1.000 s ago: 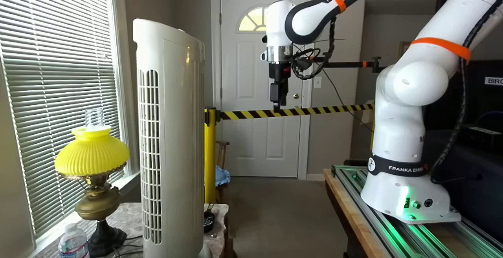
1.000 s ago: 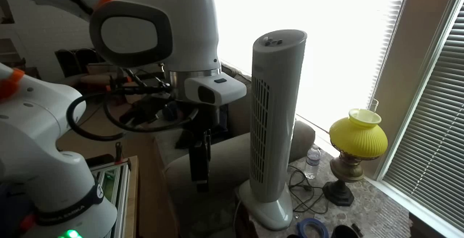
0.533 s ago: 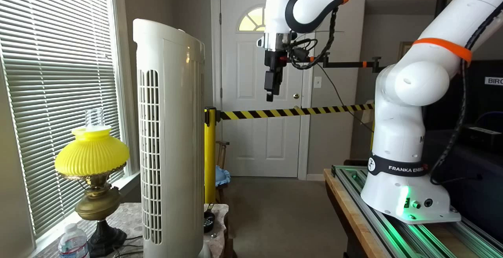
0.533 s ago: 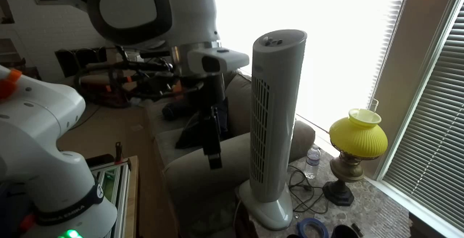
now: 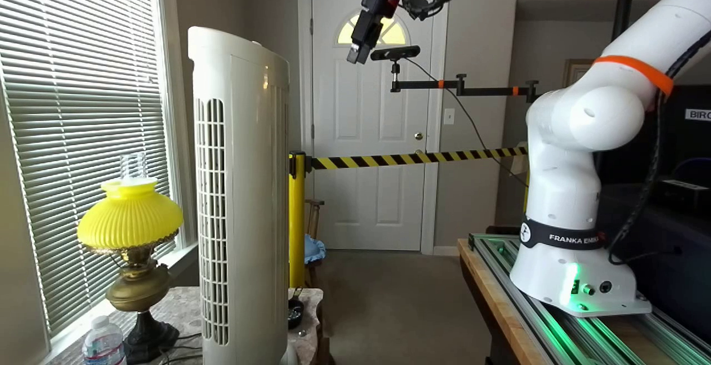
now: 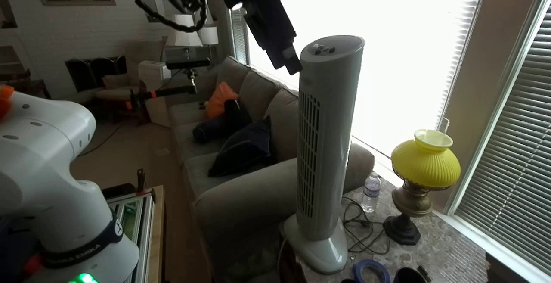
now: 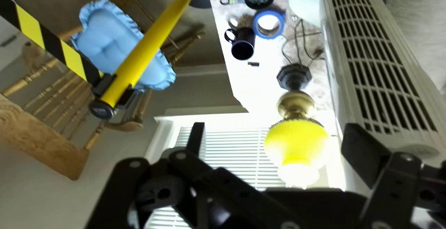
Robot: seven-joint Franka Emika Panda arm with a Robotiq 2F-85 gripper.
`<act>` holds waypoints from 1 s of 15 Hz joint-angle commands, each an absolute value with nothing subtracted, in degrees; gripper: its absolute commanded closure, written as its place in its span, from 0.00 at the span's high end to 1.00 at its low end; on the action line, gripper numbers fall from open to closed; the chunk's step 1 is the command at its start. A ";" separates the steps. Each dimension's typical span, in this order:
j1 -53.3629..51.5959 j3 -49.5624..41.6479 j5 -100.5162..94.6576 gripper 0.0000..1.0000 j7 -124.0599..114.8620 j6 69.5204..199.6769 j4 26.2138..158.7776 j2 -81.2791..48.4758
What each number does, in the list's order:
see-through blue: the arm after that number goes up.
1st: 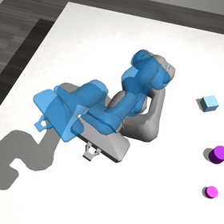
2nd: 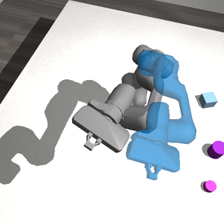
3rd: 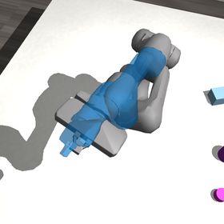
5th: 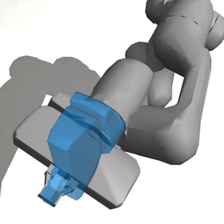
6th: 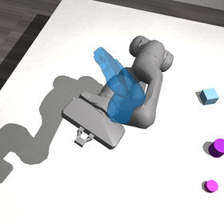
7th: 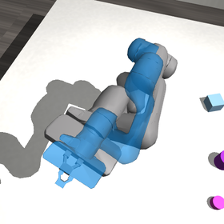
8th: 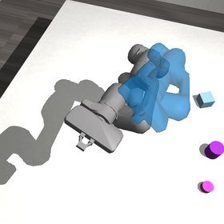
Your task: Press the button on the air cooler twice
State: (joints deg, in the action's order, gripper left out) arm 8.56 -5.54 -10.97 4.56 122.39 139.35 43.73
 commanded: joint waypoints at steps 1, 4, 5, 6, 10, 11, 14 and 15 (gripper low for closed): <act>2.39 -7.45 -4.81 1.00 9.43 119.23 132.47 42.99; -2.56 -9.12 0.49 1.00 14.01 117.31 127.17 41.45; -4.10 -9.75 2.48 1.00 15.31 116.40 125.77 40.84; -5.13 -10.08 3.95 1.00 16.23 115.31 124.59 40.38; -5.26 -9.10 4.23 1.00 16.45 109.70 119.88 36.63; -4.50 -8.39 3.05 1.00 15.85 107.67 118.50 35.57; -5.06 -8.22 3.24 1.00 18.13 103.89 114.96 33.36; -5.13 -8.09 3.48 1.00 18.47 102.64 113.57 32.37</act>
